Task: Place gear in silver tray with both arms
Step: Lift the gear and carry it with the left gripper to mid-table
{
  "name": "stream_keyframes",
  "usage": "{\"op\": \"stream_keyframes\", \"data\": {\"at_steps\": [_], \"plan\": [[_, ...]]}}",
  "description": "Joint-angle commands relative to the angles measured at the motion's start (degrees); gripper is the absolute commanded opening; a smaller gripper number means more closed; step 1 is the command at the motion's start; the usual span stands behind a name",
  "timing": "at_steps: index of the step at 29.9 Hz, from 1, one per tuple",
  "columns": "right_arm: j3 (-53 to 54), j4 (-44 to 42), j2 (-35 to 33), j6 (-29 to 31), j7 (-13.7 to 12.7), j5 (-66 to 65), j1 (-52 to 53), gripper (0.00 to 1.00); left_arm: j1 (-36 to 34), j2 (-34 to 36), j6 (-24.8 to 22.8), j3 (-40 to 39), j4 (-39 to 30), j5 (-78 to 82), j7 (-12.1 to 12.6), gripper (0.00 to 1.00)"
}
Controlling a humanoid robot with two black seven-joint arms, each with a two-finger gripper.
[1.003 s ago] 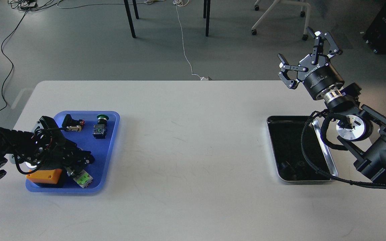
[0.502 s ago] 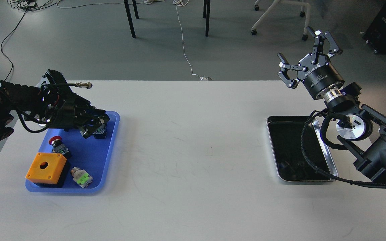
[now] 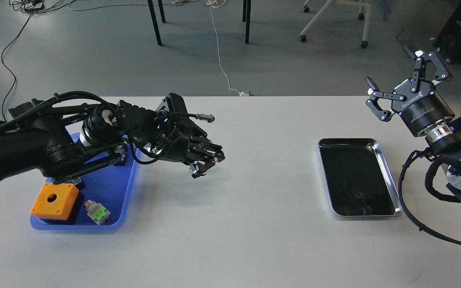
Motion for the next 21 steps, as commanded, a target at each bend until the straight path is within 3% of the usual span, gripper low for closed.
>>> {"op": "stream_keyframes", "data": {"at_steps": [1,12,21], "plan": [[1.42,0.9,-2.2,0.29,0.15,0.03,-3.11,0.99,0.84,-6.91,0.23,-0.21,4.92,-0.05,0.31,0.17],[1.95,4.06,-5.81,0.29,0.15,-0.06,-7.95,0.99,4.96,-16.32,1.54,-0.12,14.59,-1.72,0.58,0.17],[2.21,4.77,-6.6,0.29,0.15,-0.06,-7.95,0.99,7.6,-20.02,2.07,-0.03,17.32,-1.89,0.84,0.18]]}}
